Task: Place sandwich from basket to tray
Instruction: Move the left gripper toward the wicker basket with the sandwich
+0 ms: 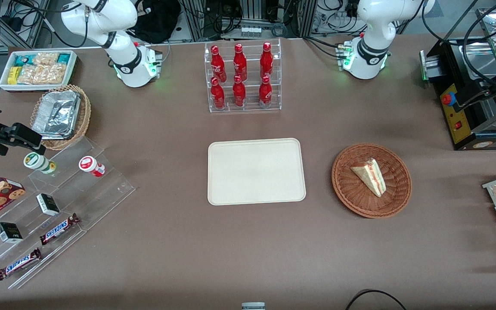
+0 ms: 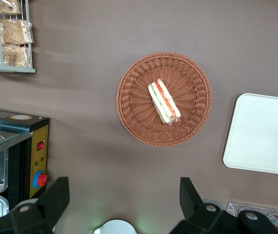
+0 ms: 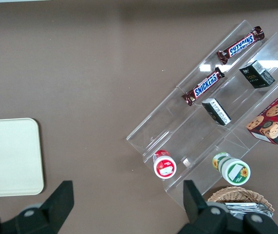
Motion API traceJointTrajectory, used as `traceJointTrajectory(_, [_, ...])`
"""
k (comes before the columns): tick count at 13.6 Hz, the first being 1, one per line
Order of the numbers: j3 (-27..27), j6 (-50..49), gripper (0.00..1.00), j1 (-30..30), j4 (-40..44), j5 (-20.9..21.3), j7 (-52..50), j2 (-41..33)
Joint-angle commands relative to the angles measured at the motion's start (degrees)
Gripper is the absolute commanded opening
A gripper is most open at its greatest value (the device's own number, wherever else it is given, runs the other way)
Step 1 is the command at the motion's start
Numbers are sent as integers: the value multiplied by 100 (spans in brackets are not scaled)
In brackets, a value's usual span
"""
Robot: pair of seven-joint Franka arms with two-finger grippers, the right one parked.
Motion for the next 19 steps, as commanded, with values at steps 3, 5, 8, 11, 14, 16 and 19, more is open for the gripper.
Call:
traceJointTrajectory(3, [-25, 12, 100, 15, -52, 119, 79, -17])
traceJointTrajectory(5, [-43, 3, 100, 6, -218, 111, 8, 1])
traceJointTrajectory(8, [-60, 397, 100, -29, -691, 111, -53, 80])
traceJointTrajectory(11, [-218, 1398, 100, -134, -1781, 119, -603, -69])
traceJointTrajectory(14, [-280, 2242, 100, -143, -2520, 102, -1677, -78])
traceJointTrajectory(16, [-289, 2726, 100, -161, -2854, 49, -2439, -61])
traceJointTrajectory(19, [-298, 3718, 100, -161, -3373, 5, -3182, 158])
